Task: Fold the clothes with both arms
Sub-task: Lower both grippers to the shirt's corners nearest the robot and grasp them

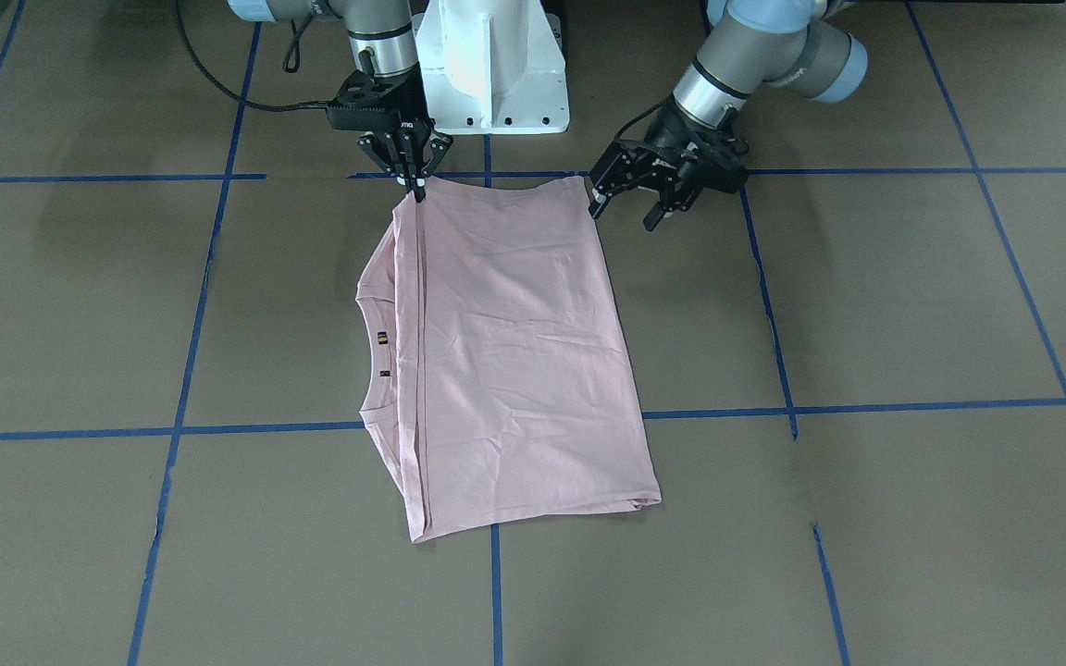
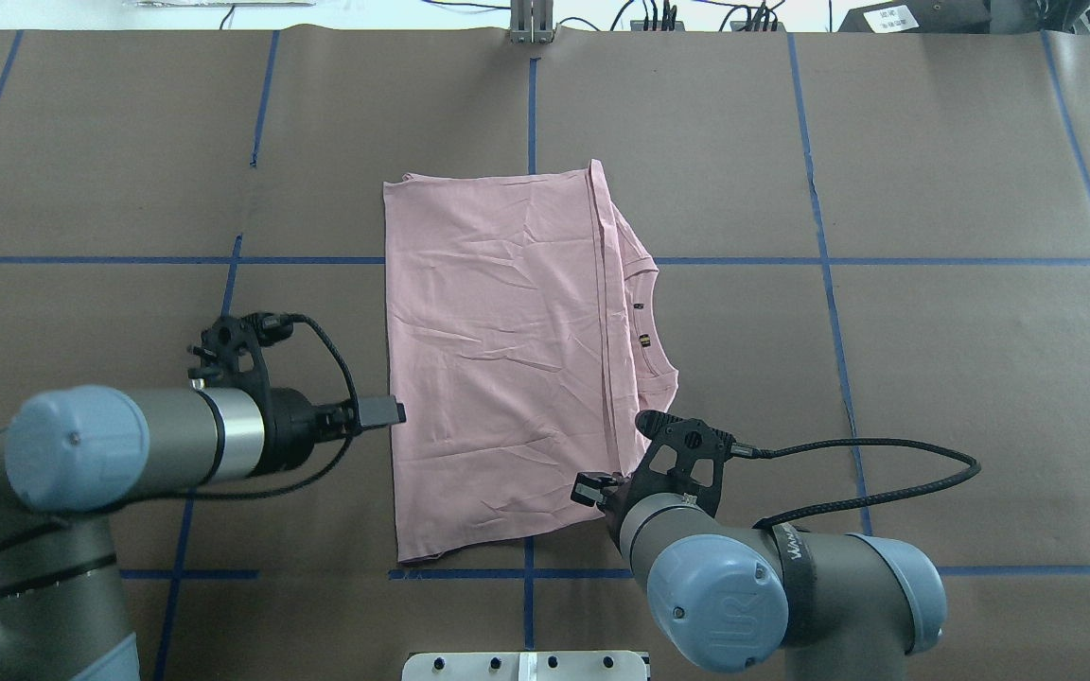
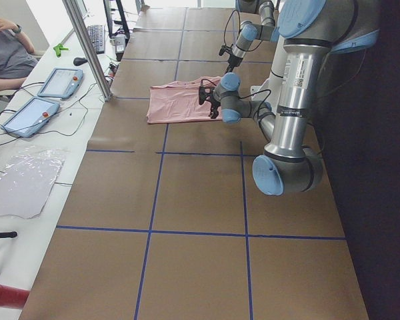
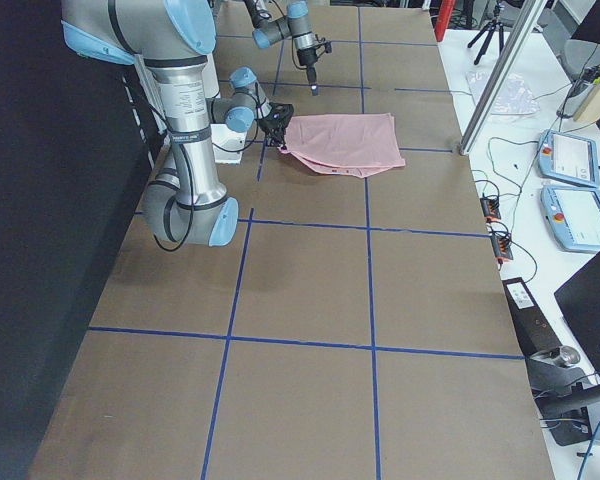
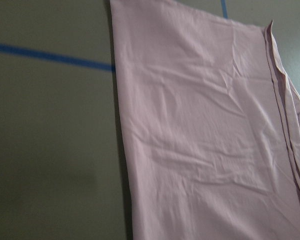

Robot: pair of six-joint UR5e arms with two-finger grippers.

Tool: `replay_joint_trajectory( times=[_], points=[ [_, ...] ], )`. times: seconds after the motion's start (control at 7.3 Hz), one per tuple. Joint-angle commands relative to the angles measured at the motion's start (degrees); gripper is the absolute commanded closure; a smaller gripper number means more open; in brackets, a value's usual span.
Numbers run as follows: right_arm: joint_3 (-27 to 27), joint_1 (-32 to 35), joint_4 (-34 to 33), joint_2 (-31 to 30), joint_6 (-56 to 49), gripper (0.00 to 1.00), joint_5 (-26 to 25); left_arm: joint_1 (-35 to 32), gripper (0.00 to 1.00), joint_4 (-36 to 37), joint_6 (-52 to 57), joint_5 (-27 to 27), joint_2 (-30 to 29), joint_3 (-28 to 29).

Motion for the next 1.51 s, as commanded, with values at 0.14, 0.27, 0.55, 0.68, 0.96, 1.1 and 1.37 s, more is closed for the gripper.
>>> replay_joint_trajectory(
  times=[0.14, 0.27, 0.55, 0.68, 0.96, 1.1, 1.37],
  points=[
    [0.0, 0.0, 0.0, 0.1, 0.0, 1.00, -0.4, 9.8, 0.45, 17.1, -12.6, 7.3, -5.3, -1.5],
    [0.0, -0.1, 0.0, 0.2, 0.0, 1.00, -0.4, 10.5, 0.45, 21.3, -12.5, 7.3, -6.6, -1.3],
    [0.0, -0.1, 0.0, 0.3, 0.0, 1.00, -0.4, 10.7, 0.45, 21.7, -11.9, 7.0, -6.5, -0.6],
    [0.0, -0.1, 0.0, 0.3, 0.0, 1.00, -0.4, 10.8, 0.45, 21.7, -11.7, 6.8, -6.6, 0.3],
    [0.0, -0.1, 0.0, 0.2, 0.0, 1.00, -0.4, 11.8, 0.45, 21.7, -11.5, 6.6, -6.7, 1.4],
    [-0.1, 0.0, 0.0, 0.2, 0.0, 1.00, -0.4, 12.0, 0.45, 21.7, -11.5, 6.6, -6.7, 1.4],
    [0.0, 0.0, 0.0, 0.2, 0.0, 1.00, -0.4, 12.6, 0.45, 21.7, -11.5, 6.6, -7.1, 1.5]
  ],
)
